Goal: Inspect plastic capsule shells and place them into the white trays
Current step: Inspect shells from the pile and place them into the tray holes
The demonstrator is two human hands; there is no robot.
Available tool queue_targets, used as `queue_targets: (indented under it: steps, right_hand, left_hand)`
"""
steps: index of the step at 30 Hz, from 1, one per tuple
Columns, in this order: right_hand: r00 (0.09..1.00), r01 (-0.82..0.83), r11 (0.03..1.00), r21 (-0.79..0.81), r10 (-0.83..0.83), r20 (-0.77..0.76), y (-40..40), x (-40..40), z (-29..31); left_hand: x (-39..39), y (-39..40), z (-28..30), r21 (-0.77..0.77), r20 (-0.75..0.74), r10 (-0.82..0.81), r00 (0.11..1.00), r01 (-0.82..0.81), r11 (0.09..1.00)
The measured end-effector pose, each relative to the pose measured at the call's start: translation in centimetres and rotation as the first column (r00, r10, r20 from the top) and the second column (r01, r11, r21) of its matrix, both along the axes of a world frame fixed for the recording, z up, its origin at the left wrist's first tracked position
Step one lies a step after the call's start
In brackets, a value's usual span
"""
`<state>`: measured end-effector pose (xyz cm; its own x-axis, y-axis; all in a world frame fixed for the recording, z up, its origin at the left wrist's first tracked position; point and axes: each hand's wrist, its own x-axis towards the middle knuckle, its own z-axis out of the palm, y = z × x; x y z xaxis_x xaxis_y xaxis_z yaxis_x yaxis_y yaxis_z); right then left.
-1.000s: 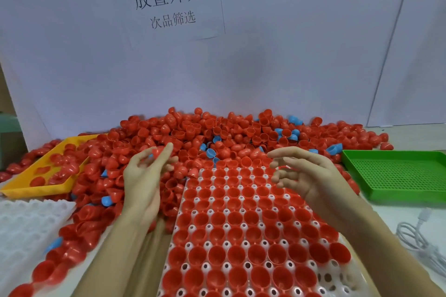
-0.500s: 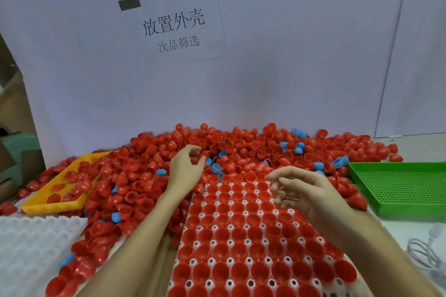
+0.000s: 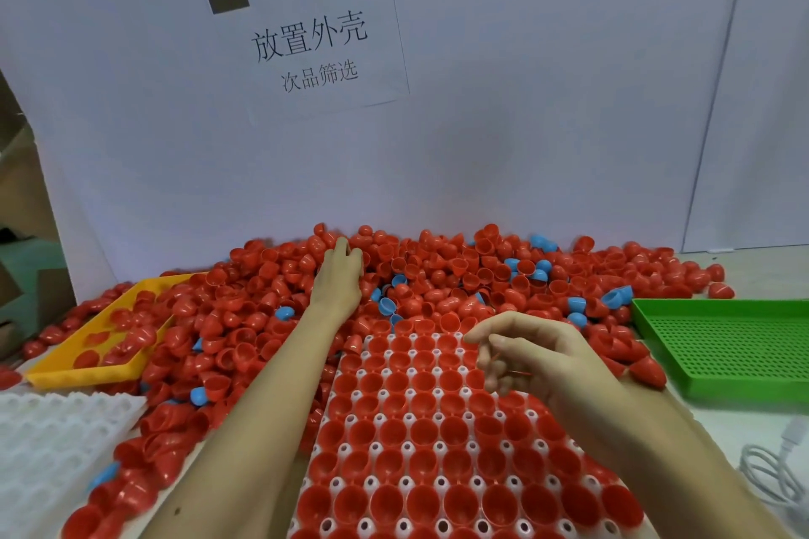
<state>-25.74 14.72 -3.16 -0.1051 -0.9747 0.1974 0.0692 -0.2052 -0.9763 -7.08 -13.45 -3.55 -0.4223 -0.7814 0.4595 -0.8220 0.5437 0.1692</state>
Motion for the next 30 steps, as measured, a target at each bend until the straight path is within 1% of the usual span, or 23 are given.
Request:
queue_targets:
  steps: [3, 6, 8, 10, 13, 15, 17, 20, 22, 23, 26, 30]
  right_hand:
    - [1.000, 0.000, 1.000, 0.008, 0.000, 0.004, 0.2, 0.0, 0.1]
    - [1.000, 0.008, 1.000, 0.012, -0.008, 0.006, 0.2, -0.2, 0.2]
    - [1.000, 0.006, 1.000, 0.014, -0.006, 0.001, 0.2, -0.2, 0.2]
    - [1.000, 0.004, 1.000, 0.019, -0.004, -0.004, 0.2, -0.3, 0.2]
    - [1.000, 0.008, 0.999, 0.035, -0.008, -0.015, 0.2, -0.3, 0.1]
    - [0.999, 0.028, 0.999, 0.040, -0.027, -0.034, 0.2, -0.2, 0.1]
    - [0.997, 0.051, 0.998, 0.027, -0.049, -0.061, 0.4, 0.2, 0.2]
    - [0.994, 0.020, 0.999, -0.025, -0.022, -0.111, 0.9, 1.3, 0.7]
    - [0.988, -0.037, 0.998, -0.057, 0.028, -0.151, 1.1, 2.0, 1.0]
    - [0.984, -0.050, 0.996, -0.075, 0.037, -0.173, 1.2, 2.3, 1.0]
    - [0.964, -0.002, 0.992, -0.124, -0.031, -0.263, 1.3, 2.8, 1.1]
    - [0.953, 0.022, 0.992, -0.128, -0.060, -0.298, 1.3, 2.6, 1.0]
  left_hand:
    - [1.0, -0.6, -0.3, 0.042, -0.176, -0.059, 0.983, 0.067, 0.997]
    - [2.0, -0.5, 0.0, 0.045, -0.336, -0.125, 0.933, 0.148, 0.988]
    - [2.6, 0.1, 0.3, 0.039, -0.456, -0.150, 0.877, 0.188, 0.981]
    - [3.0, 1.3, 0.7, 0.066, -0.562, -0.150, 0.813, 0.225, 0.972]
    - [3.5, 4.4, 1.5, 0.152, -0.656, -0.129, 0.744, 0.297, 0.943]
    - [3.8, 7.6, 1.9, 0.186, -0.722, -0.142, 0.677, 0.387, 0.903]
    - [4.0, 11.3, 1.6, 0.187, -0.787, -0.184, 0.589, 0.512, 0.838]
    - [3.9, 16.5, 0.8, 0.164, -0.845, -0.270, 0.462, 0.704, 0.691]
    - [3.5, 18.7, 0.3, 0.147, -0.848, -0.322, 0.421, 0.770, 0.620]
    - [3.3, 19.3, 0.2, 0.145, -0.834, -0.348, 0.428, 0.779, 0.611]
    - [2.9, 20.0, -0.3, 0.128, -0.773, -0.409, 0.484, 0.752, 0.647]
    - [3.1, 19.8, -1.0, 0.123, -0.802, -0.393, 0.450, 0.768, 0.628]
